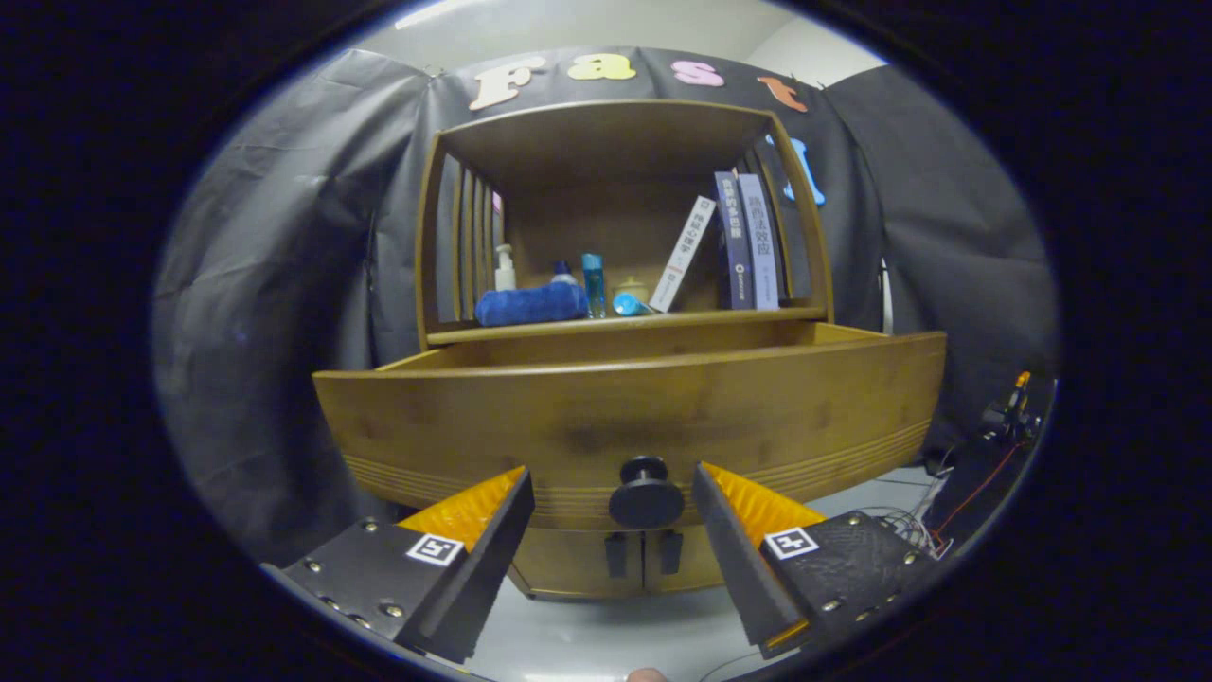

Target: Pull open the drawer, take out the items inside it, and place them on the countertop above the cabinet.

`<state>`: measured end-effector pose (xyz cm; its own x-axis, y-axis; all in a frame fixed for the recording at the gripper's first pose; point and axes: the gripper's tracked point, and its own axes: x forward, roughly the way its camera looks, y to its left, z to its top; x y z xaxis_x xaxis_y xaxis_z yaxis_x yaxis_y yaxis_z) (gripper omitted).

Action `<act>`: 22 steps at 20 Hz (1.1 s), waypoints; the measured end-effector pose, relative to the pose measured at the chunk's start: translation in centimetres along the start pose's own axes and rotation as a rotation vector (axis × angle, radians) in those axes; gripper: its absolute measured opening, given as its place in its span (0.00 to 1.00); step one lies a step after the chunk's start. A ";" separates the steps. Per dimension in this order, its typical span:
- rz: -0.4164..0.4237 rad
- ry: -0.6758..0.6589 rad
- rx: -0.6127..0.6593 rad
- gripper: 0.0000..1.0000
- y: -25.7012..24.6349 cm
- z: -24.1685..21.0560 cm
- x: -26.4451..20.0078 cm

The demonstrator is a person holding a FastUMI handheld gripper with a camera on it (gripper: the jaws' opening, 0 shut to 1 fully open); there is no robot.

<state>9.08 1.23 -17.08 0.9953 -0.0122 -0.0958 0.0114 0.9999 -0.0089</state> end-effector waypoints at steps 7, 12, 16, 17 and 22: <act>0.019 -0.032 0.048 0.98 -0.6 -0.1 2.5; 0.023 -0.063 0.018 0.99 -0.7 0.9 6.7; 0.021 -0.063 0.018 0.99 -0.5 1.0 9.0; 0.018 -0.069 0.016 0.99 -0.3 1.3 9.4; 0.027 -0.096 0.020 0.99 -0.1 1.2 12.2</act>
<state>21.28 1.00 -17.07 0.9999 0.0142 0.0001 -0.0142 0.9998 0.0119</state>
